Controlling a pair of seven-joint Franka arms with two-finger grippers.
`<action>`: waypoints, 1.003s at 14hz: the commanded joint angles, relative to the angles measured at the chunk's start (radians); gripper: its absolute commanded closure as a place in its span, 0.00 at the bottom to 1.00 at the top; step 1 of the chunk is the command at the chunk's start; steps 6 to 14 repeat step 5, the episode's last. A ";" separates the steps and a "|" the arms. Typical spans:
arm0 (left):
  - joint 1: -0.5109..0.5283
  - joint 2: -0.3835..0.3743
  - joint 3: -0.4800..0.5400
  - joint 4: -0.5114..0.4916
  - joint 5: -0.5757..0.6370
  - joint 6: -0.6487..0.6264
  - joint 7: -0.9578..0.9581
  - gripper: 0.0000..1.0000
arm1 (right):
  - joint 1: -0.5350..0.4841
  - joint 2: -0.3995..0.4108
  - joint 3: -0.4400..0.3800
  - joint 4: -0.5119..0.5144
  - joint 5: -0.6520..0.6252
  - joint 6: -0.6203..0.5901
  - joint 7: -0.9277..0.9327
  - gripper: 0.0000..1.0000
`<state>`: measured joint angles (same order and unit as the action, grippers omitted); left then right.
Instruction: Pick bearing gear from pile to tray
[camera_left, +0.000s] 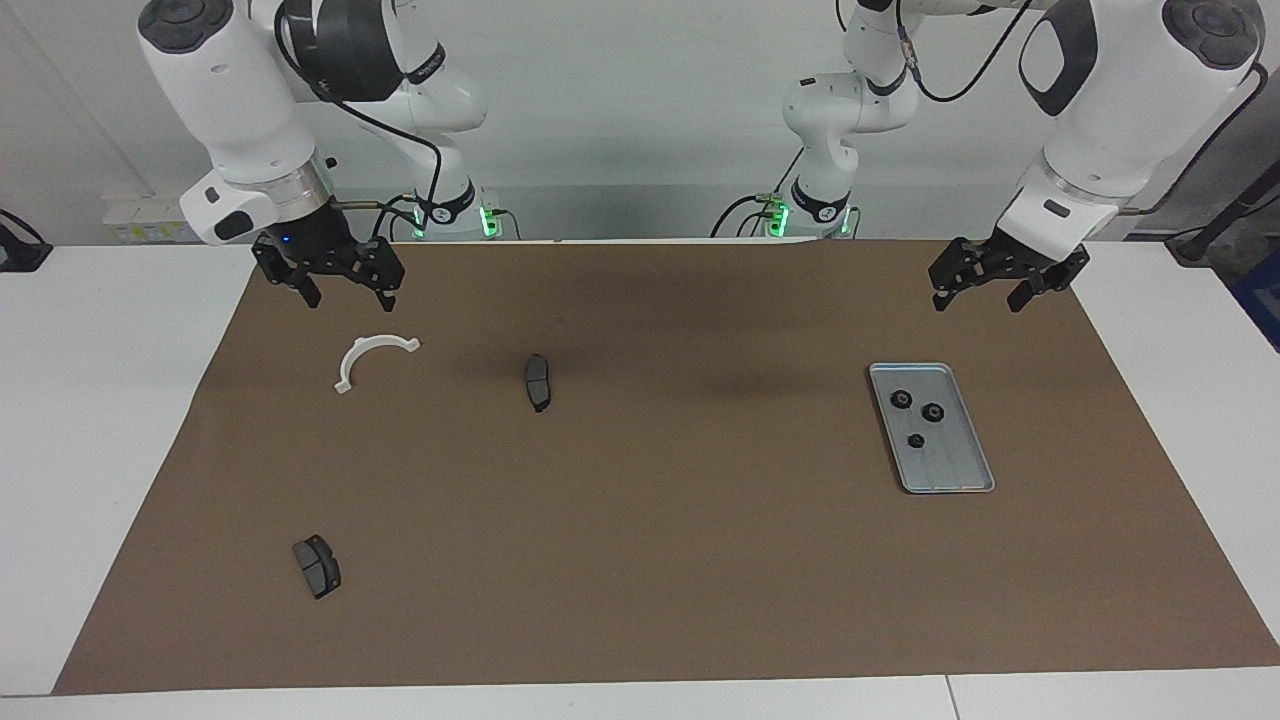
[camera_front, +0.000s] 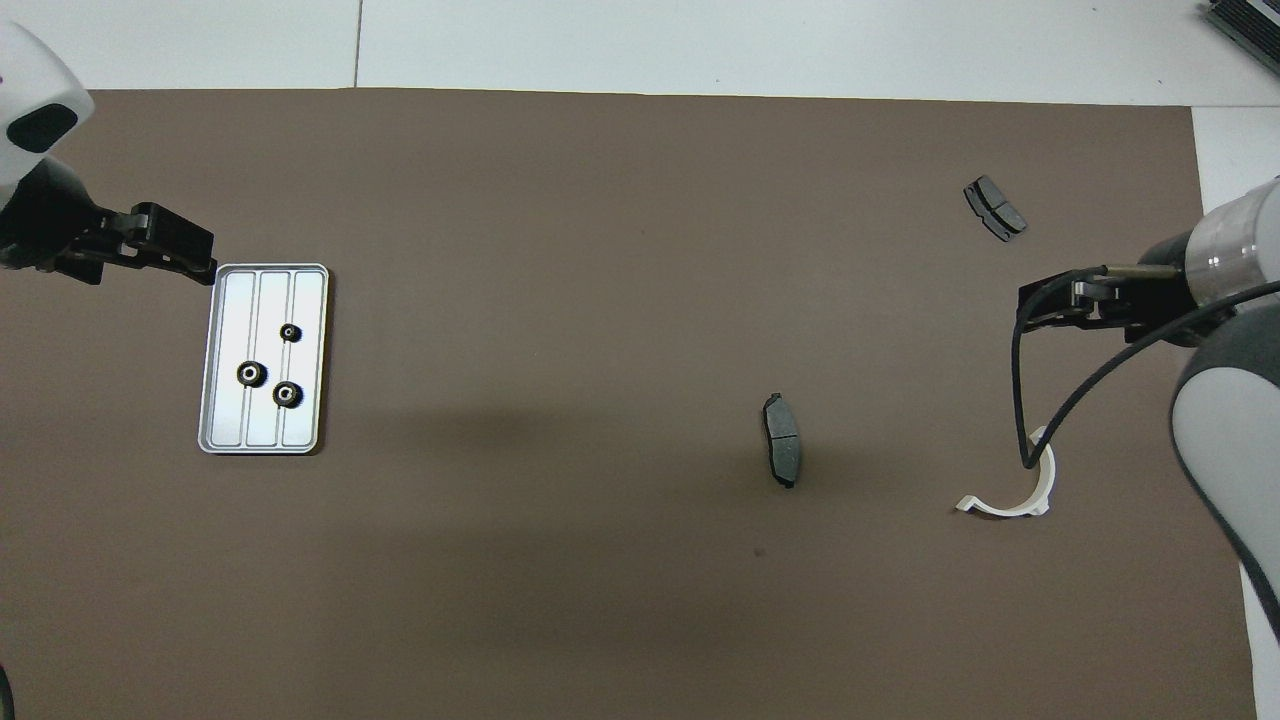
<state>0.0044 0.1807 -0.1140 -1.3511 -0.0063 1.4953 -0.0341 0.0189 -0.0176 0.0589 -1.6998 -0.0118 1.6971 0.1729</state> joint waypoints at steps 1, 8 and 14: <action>0.012 -0.012 0.005 -0.006 -0.009 0.016 -0.010 0.00 | 0.039 -0.030 0.006 -0.040 -0.043 0.030 0.062 0.00; 0.020 -0.012 0.005 -0.008 -0.006 0.016 -0.010 0.00 | 0.023 -0.021 -0.005 -0.028 0.012 0.030 0.057 0.00; 0.020 -0.012 0.005 -0.008 -0.006 0.016 -0.010 0.00 | 0.023 -0.021 -0.005 -0.028 0.012 0.030 0.057 0.00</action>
